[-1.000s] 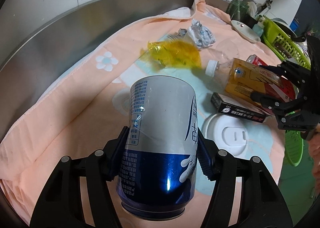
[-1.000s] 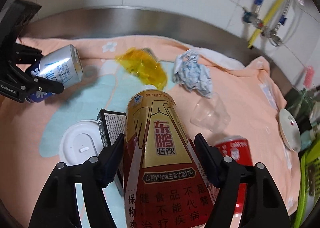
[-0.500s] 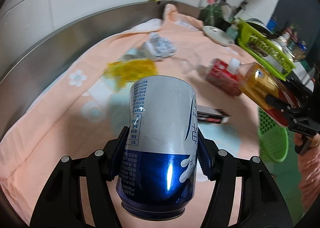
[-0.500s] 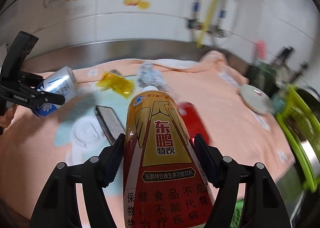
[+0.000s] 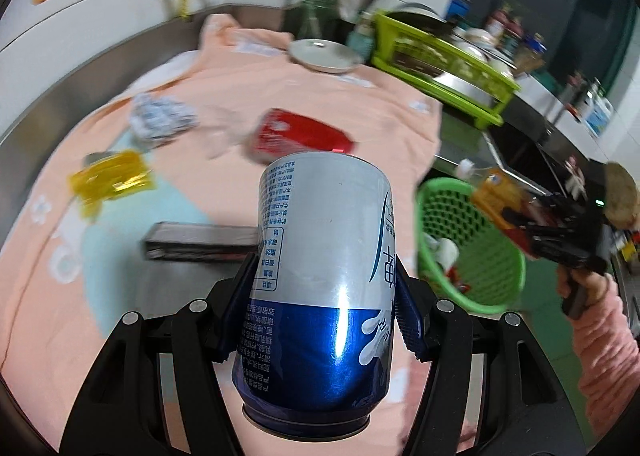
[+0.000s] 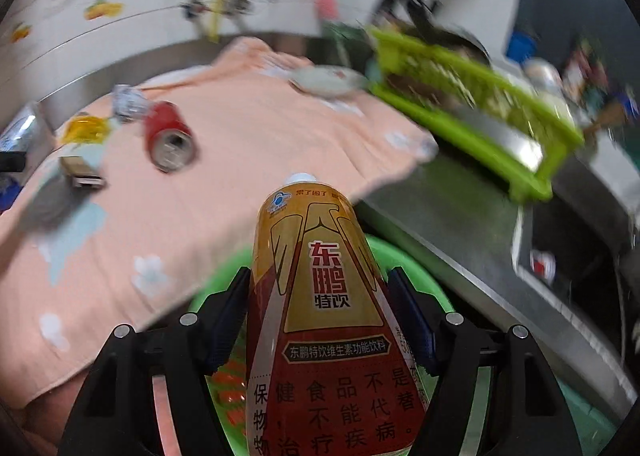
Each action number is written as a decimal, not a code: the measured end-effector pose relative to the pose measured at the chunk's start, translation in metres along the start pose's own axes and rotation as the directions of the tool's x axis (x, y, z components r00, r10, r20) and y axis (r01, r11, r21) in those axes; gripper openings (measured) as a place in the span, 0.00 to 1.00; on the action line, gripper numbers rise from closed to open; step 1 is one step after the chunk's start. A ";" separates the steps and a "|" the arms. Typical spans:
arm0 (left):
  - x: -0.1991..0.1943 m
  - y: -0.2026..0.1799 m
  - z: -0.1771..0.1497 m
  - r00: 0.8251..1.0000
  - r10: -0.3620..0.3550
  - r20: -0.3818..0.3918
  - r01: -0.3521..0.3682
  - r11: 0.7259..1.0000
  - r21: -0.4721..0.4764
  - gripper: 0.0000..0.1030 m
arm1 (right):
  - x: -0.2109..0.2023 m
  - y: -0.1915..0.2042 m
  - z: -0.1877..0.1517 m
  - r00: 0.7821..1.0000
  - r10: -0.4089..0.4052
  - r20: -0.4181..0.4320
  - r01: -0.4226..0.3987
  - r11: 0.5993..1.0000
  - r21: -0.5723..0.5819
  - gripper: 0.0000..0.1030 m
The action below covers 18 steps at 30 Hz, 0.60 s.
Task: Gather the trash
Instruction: 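Carry the gold bottle to the green basket and release it with the right gripper, then carry the milk can over the basket and open the left gripper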
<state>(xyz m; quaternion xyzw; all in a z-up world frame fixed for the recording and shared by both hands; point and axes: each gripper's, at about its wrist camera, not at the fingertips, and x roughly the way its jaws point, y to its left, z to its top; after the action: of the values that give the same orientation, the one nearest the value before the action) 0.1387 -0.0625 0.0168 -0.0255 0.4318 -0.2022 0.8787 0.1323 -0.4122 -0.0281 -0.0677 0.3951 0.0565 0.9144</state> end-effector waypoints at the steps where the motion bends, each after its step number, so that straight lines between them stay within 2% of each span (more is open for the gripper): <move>1: 0.004 -0.009 0.001 1.000 -0.011 -0.006 0.011 1.000 0.012 0.60 | 0.004 -0.004 -0.003 1.000 -0.011 -0.006 0.011 1.000 0.017 0.65; 4: 0.015 -0.033 0.006 0.999 -0.039 -0.018 0.039 0.998 0.043 0.60 | 0.014 -0.023 -0.016 1.000 -0.008 -0.020 0.010 0.996 0.088 0.65; 9: 0.033 -0.066 0.011 0.996 -0.082 -0.043 0.084 0.994 0.068 0.60 | 0.021 -0.039 -0.027 1.000 -0.011 -0.021 0.013 0.990 0.140 0.65; 13: 0.052 -0.090 0.013 0.991 -0.113 -0.077 0.119 0.989 0.082 0.60 | 0.012 -0.041 -0.032 1.000 -0.003 -0.005 0.003 0.989 0.150 0.66; 18: 0.079 -0.118 0.016 0.981 -0.148 -0.121 0.160 0.983 0.091 0.60 | -0.007 -0.044 -0.037 0.999 -0.029 0.032 0.024 0.991 0.135 0.73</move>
<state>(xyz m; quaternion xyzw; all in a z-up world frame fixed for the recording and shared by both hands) 0.1551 -0.2025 -0.0064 -0.0032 0.4673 -0.2922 0.8344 0.1079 -0.4626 -0.0450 -0.0101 0.3813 0.0187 0.9242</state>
